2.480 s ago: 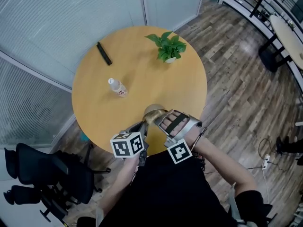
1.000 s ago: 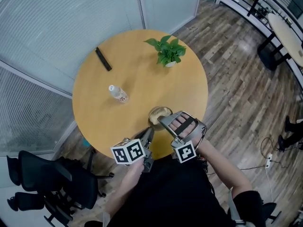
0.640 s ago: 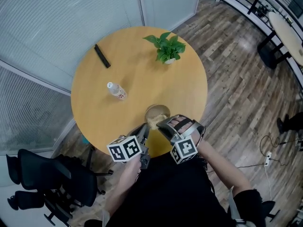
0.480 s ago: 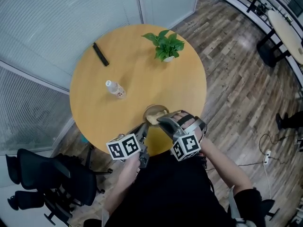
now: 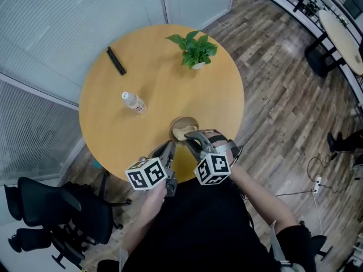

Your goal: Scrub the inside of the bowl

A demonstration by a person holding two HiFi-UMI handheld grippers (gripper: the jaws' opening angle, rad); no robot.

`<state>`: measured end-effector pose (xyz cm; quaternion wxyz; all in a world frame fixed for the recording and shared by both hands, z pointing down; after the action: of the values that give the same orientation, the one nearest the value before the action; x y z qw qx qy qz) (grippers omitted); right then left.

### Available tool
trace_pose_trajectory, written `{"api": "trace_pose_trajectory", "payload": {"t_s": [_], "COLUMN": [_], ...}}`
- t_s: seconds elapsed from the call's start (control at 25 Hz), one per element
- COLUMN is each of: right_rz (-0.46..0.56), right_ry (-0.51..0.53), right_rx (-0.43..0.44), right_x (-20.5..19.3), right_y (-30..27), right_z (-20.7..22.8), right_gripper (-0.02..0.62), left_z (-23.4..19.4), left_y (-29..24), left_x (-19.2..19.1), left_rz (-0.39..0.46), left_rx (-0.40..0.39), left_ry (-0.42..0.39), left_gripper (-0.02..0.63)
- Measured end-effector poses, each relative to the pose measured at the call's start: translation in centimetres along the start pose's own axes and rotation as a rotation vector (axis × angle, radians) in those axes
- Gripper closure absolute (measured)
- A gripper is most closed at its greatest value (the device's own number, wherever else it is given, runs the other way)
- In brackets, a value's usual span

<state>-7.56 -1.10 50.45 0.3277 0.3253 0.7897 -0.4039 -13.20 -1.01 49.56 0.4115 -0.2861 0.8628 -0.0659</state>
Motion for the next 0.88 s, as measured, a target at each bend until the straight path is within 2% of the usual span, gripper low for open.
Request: {"api": "trace_pose_trajectory", "payload": {"t_s": [0.08,0.2,0.32,0.44,0.52,0.56,0.6,0.64,0.76,0.88], "right_rz": [0.042,0.108,0.188,0.328,0.422,0.450,0.464,0.461,0.396,0.313], "right_ry": [-0.363,-0.839,-1.241,-1.625,-1.804,-1.837,-1.825,-1.772,-1.480,-1.196], "right_rx": [0.024,-0.010,-0.070,-0.148,-0.196,-0.207,-0.203,-0.187,-0.114,-0.039], "right_x": [-0.1,-0.2,-0.2,0.0,-0.1,-0.1,0.1,0.5,1.7,1.9], "right_y": [-0.1,0.0,-0.1,0.5,1.3,1.6,1.7,1.7,1.2,1.0], "right_z": [-0.9,-0.9,0.3,2.8,4.4,4.8,5.0,5.0,3.8,2.6], "right_gripper": [0.558,0.558,0.558,0.558,0.558,0.558,0.558,0.558,0.558,0.558], "left_z": [0.0,0.3,0.6,0.7,0.6,0.6,0.6,0.7,1.1,1.3], "left_y": [-0.1,-0.3,-0.4,-0.4,-0.3,-0.3,-0.3,-0.3,-0.1,0.3], "left_x": [-0.3,-0.9,-1.5,-1.7,-1.6,-1.5,-1.4,-1.3,-1.4,-2.2], "left_rz": [-0.007,-0.023,-0.033,-0.027,-0.021,-0.021,-0.023,-0.029,-0.053,-0.090], "left_rx": [0.001,-0.006,-0.007,0.002,0.007,0.009,0.009,0.008,0.002,-0.021], "left_ry": [-0.009,-0.034,-0.083,-0.137,-0.168,-0.186,-0.206,-0.230,-0.296,-0.298], "left_gripper": [0.592,0.592,0.592,0.592,0.592,0.592,0.592,0.592,0.592,0.591]}}
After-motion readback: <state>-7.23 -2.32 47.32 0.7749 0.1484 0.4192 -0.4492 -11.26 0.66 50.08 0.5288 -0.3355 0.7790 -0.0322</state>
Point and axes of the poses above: the fingertips, and each gripper's own axes: y backward along the fingers, z to its right, x out of its top, the point moved 1 cm from there along y, backward along the fingers, and after that the axes turned 15 degrees about z, right-handed, at the moved point
